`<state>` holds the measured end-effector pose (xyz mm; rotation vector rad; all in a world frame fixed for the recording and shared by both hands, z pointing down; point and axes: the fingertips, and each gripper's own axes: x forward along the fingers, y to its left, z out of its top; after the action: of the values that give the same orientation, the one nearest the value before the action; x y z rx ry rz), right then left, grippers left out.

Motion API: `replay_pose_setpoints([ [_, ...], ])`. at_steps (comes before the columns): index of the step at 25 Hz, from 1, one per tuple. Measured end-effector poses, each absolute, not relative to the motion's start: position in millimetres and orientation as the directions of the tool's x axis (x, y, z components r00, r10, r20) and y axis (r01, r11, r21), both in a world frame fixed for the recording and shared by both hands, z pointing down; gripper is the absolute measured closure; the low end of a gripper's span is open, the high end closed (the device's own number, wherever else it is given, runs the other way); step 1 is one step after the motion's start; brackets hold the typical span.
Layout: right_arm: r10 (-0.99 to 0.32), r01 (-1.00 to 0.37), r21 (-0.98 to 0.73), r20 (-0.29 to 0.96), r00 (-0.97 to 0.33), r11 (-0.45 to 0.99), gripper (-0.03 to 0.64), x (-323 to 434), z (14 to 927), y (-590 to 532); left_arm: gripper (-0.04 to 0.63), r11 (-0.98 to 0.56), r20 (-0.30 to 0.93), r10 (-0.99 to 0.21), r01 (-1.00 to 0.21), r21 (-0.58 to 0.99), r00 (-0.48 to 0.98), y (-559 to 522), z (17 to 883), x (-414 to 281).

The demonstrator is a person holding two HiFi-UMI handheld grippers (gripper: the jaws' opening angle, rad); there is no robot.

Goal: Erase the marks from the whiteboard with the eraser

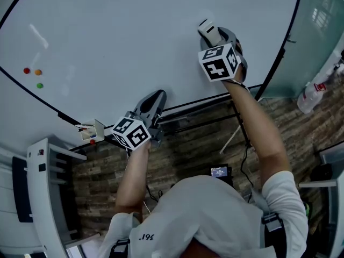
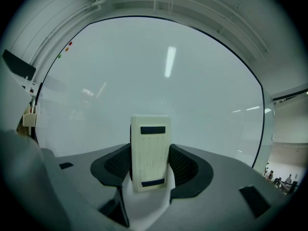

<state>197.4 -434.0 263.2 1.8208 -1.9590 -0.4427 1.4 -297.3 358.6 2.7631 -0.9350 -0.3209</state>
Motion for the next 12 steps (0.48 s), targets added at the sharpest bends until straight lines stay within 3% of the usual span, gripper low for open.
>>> replay_pose_setpoints([
  [12,-0.995,-0.865,0.501,0.098,0.026,0.027,0.36,235.6,257.5,-436.2,0.588,-0.776,-0.147,-0.621,-0.577,0.253,0.77,-296.5,353.4,-3.2],
])
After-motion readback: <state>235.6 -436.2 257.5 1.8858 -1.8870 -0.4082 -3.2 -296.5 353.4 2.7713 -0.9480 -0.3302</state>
